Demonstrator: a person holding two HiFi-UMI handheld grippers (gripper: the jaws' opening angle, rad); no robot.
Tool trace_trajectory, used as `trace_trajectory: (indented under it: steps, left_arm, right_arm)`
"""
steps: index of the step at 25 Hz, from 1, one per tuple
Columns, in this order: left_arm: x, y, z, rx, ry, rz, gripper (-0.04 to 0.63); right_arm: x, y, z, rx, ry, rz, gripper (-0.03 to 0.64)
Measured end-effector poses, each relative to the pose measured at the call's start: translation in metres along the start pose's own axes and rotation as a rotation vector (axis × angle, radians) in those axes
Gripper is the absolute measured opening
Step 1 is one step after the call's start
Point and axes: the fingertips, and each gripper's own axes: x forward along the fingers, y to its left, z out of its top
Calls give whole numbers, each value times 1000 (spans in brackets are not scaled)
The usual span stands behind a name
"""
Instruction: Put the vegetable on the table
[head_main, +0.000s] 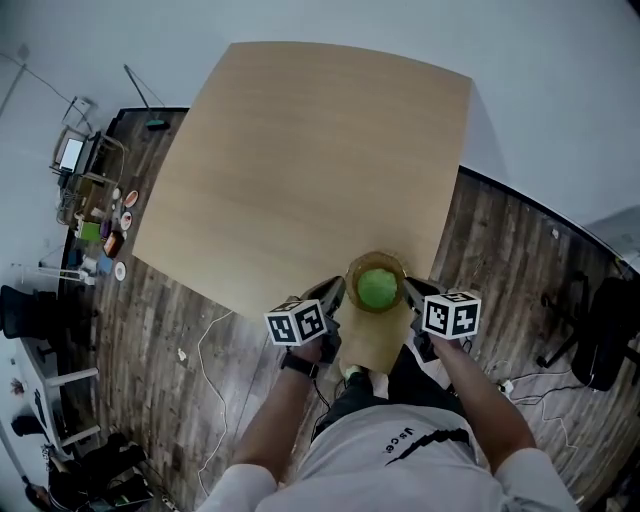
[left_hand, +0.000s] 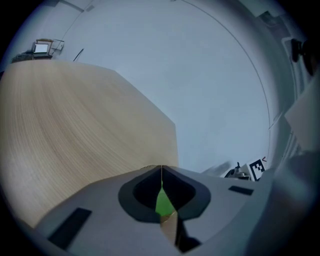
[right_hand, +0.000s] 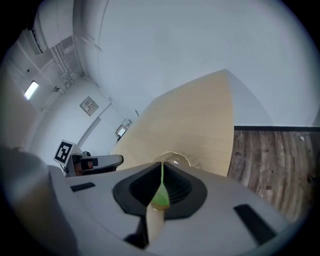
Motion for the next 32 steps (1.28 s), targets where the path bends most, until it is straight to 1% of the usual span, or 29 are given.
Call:
trace_trajectory:
  steps: [4, 9, 12, 16, 21, 24, 32]
  left_arm:
    - [-22, -46, 16, 57, -45, -71, 14]
    - [-54, -90, 30, 132, -103, -128, 14]
    - [-76, -112, 37, 173, -141, -152, 14]
    - [-107, -137, 49, 259, -211, -181, 14]
    - [-143, -167, 58, 351, -286, -229, 14]
    - [-157, -180, 60, 382, -306, -244, 14]
    - [-187, -195, 66, 409, -354, -261, 14]
  right_arm:
    - [-20, 37, 17, -49, -72, 35, 21]
    - [-46, 74, 29, -88, -150, 70, 15]
    - [-65, 94, 36, -126, -195, 87, 15]
    - [-94, 126, 50, -194, -297, 131, 14]
    - [-121, 164, 59, -280, -407, 135, 14]
    - [-135, 183, 65, -308, -457, 146, 14]
    - [-170, 227, 75, -401, -557, 157, 14]
